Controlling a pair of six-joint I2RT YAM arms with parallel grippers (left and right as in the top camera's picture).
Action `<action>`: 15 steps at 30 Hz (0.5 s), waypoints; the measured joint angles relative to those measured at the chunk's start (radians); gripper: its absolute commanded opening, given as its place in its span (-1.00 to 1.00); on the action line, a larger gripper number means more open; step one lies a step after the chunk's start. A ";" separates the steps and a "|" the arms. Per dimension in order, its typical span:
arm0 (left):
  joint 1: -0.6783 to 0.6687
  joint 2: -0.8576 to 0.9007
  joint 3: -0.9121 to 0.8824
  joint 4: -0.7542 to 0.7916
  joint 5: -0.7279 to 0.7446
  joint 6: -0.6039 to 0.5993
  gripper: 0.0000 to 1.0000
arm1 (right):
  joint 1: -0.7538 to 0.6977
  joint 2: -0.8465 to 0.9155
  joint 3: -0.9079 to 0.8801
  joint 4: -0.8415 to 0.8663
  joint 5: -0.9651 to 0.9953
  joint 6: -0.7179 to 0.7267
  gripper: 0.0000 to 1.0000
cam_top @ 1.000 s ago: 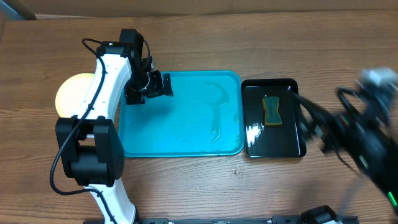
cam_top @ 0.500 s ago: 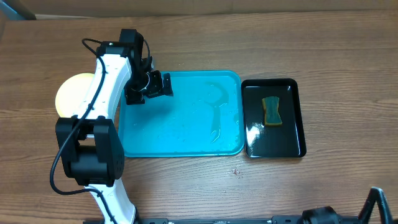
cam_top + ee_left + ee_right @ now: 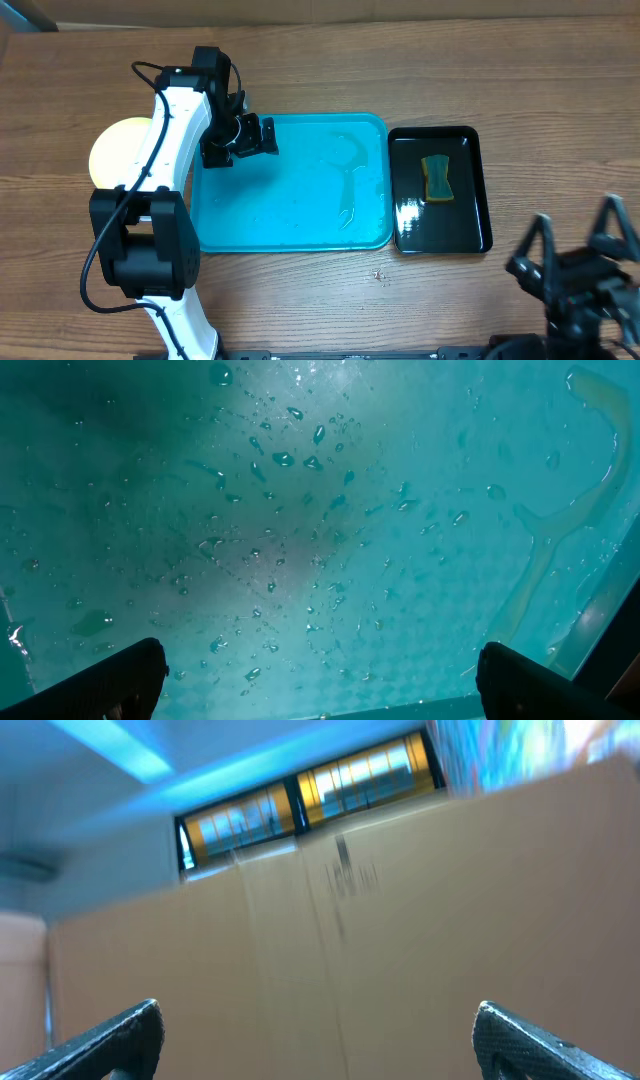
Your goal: Clean dirty plates on tray and stack at the side
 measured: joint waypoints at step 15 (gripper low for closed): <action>0.000 0.000 0.000 0.000 0.000 0.000 1.00 | 0.007 0.000 -0.335 -0.066 -0.045 -0.003 1.00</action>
